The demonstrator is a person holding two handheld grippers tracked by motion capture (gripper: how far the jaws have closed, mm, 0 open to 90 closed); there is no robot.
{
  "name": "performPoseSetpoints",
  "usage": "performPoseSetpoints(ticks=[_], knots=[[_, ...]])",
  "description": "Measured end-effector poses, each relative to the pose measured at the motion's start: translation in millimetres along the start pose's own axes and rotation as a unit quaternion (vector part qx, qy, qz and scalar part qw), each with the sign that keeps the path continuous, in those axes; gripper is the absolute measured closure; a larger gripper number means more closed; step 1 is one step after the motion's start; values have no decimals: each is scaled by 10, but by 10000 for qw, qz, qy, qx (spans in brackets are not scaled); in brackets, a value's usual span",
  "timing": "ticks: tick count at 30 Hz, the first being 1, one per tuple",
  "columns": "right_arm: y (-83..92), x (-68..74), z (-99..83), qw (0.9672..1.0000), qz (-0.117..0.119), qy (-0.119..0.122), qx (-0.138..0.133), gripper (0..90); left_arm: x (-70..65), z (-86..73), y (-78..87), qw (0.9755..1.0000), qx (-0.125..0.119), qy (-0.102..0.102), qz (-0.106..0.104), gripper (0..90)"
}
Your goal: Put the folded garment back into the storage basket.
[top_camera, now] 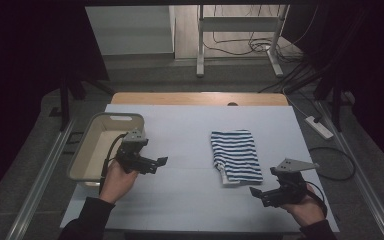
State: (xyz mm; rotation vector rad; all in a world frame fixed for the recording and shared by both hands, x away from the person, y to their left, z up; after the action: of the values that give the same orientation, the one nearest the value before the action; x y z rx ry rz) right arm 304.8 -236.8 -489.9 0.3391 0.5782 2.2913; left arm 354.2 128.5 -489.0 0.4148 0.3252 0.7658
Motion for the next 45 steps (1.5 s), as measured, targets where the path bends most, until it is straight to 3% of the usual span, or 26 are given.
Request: performPoseSetpoints(ticks=[5,28,45], knots=[[-27,-18,-1,10000,43,28,14,0,-1,57,-100,9998,-37,172,-25,0],[-148,-68,-14,9997,24,138,220,0,-28,201,-570,9999,153,3,20,0],[-232,-87,-15,9990,251,122,360,0,-47,290,-969,9996,287,2,19,0]])
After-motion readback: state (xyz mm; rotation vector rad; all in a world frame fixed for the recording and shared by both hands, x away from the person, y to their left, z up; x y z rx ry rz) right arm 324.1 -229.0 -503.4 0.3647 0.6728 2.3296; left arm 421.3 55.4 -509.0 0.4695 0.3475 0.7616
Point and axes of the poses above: each handheld gripper's, and its own axes: y roughly backward along the jaws, z roughly out of its top, x roughly to its left, the point moved 7 cm from there along -y, roughly forward along the jaws, and after that the axes turned 11 degrees about -x, right-handed, at the moved point
